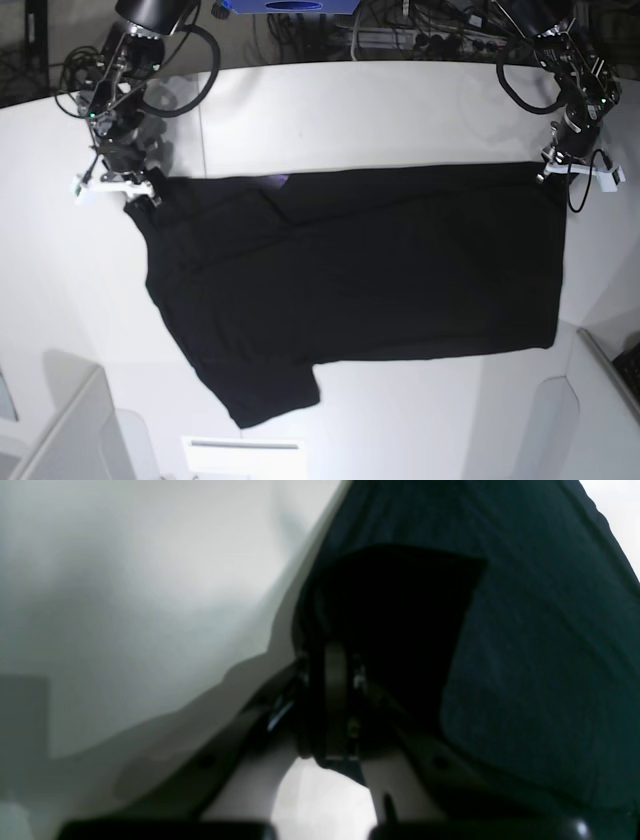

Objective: Fold the T-shirt properly
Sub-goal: 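Drag the folded shirt toward the arm bases with both grippers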

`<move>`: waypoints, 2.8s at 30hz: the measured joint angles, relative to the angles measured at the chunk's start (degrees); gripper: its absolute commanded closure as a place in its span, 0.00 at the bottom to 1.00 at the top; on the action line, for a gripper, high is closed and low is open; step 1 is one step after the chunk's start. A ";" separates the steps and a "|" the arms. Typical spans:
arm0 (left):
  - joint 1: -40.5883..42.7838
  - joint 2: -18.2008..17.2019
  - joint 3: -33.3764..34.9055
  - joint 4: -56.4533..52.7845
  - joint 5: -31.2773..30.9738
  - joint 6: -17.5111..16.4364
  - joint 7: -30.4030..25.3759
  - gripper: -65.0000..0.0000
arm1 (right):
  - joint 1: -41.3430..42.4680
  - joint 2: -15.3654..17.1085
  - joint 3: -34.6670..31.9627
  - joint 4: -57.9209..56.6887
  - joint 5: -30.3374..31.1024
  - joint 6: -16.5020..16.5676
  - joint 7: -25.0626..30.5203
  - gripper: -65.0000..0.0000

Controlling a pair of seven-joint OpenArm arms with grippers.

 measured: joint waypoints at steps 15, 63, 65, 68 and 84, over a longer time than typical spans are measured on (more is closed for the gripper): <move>-3.85 0.04 -0.72 12.48 1.01 0.63 18.49 1.00 | 3.48 1.49 -0.11 16.11 -1.16 -9.03 -15.93 1.00; 15.28 -1.20 -1.88 16.11 0.81 0.15 17.29 1.00 | -21.73 2.05 -0.31 23.12 -0.57 -10.62 -11.23 1.00; 15.91 -1.20 -1.88 16.11 0.81 0.15 17.27 1.00 | -22.40 2.08 -0.42 23.12 -0.59 -9.35 -10.32 1.00; 16.85 -1.20 -1.97 16.17 0.44 0.15 17.27 1.00 | -22.88 2.05 -0.39 23.12 -0.72 -8.28 -10.21 1.00; 19.67 -1.05 -2.21 19.82 0.44 -0.02 17.27 1.00 | -23.02 2.05 -0.42 23.12 -0.76 -8.28 -10.16 1.00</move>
